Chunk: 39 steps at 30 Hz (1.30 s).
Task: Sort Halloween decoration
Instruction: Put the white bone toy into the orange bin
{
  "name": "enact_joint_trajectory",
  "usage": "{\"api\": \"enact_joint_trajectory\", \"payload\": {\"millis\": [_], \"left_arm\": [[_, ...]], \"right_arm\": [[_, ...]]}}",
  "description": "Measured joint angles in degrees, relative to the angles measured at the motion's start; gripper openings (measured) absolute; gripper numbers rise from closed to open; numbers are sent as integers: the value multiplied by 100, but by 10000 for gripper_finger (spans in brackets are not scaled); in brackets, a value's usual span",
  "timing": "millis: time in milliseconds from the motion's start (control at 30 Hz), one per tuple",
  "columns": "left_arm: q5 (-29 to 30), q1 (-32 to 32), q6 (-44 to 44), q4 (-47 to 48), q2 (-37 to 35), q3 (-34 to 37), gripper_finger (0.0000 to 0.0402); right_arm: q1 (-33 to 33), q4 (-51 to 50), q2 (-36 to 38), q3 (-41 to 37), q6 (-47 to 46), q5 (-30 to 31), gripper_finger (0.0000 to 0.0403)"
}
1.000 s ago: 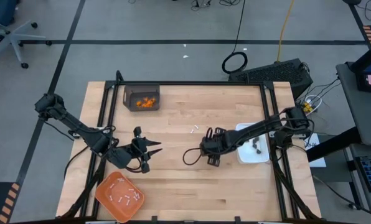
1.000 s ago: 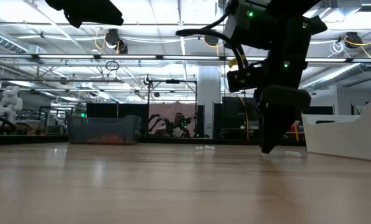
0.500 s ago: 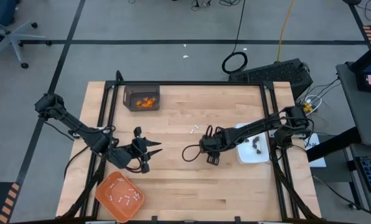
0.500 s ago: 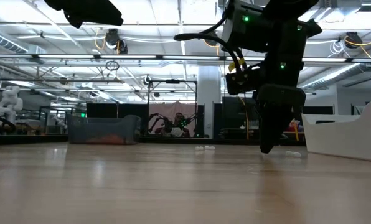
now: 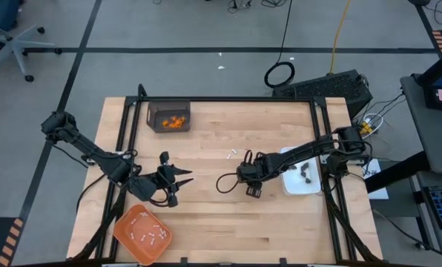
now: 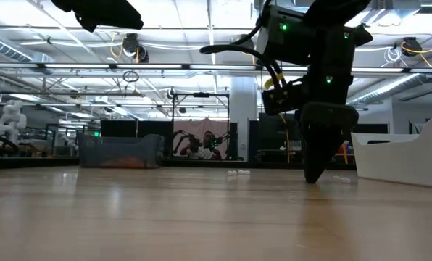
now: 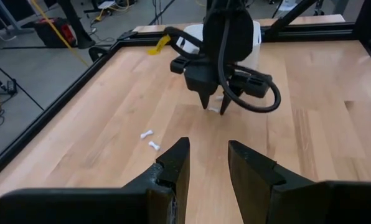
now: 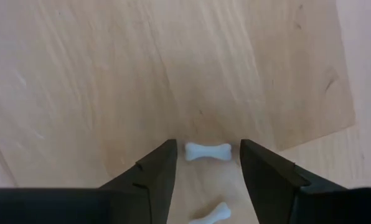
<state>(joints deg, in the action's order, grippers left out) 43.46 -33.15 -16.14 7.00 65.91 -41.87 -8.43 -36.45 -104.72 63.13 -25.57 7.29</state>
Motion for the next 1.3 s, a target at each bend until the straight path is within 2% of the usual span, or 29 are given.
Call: {"api": "enact_joint_trajectory", "payload": {"millis": [200, 567, 967, 1300], "left_arm": [[-11, 0, 1, -6, 0, 0, 108], [-13, 0, 2, -4, 0, 0, 109], [-13, 0, 9, -6, 0, 0, 109], [-110, 2, 41, -15, 0, 0, 109]], "right_arm": [[0, -46, 17, -7, -30, -7, 148], [-4, -132, 19, -9, 97, -109, 60], [-160, 2, 112, 158, 562, -390, 61], [-346, 1515, 382, 192, 1683, -619, 62]]}}
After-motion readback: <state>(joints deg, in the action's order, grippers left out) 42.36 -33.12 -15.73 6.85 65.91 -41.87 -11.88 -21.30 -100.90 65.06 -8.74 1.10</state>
